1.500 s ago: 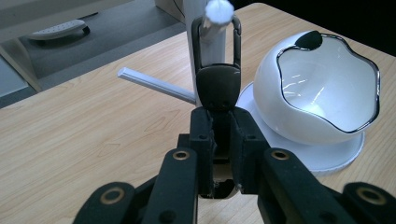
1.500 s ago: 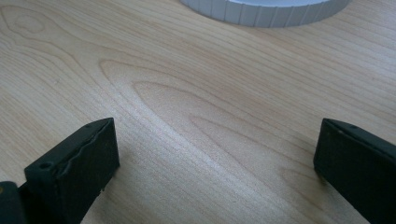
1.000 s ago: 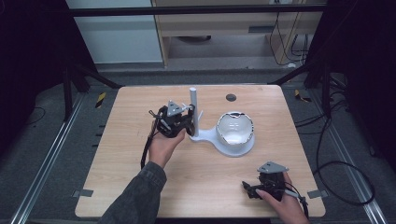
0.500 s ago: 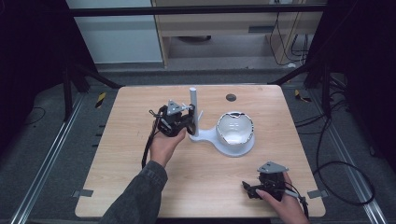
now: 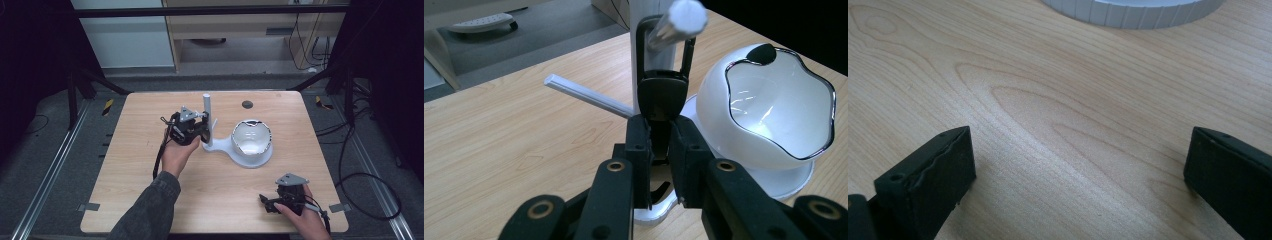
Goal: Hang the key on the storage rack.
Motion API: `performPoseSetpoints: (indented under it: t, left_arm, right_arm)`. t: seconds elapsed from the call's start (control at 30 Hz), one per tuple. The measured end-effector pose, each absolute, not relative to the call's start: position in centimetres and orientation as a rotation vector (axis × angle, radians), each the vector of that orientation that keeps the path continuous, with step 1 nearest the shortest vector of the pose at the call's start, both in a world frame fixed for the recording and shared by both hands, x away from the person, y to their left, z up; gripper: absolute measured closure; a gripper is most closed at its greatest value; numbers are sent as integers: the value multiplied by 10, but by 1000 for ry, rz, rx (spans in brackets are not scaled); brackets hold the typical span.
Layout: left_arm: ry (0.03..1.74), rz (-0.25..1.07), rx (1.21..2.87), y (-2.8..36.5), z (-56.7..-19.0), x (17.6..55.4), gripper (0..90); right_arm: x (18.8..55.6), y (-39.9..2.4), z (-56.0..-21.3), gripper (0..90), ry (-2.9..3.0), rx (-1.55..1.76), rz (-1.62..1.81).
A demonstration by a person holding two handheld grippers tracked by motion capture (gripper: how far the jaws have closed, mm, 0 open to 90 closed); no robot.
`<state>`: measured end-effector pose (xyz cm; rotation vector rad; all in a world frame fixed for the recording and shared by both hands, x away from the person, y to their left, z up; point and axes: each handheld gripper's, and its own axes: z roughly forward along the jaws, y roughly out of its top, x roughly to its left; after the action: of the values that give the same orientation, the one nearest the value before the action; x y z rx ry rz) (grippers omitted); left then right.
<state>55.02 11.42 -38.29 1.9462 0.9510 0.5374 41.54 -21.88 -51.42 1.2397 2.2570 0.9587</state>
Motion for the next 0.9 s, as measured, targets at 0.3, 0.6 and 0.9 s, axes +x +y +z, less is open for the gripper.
performPoseSetpoints:
  t: [0.3, 0.6, 0.9]
  left_arm:
    - [949, 546, 1941, 115, -382, 549, 737]
    - [951, 571, 1939, 115, -383, 543, 603]
    - [951, 572, 1949, 116, -383, 535, 303]
  right_arm:
    - [415, -219, -514, 4, 2258, 1239, 959]
    - [415, -219, -514, 4, 2258, 1239, 959]
    - [415, -219, -514, 4, 2257, 1238, 959]
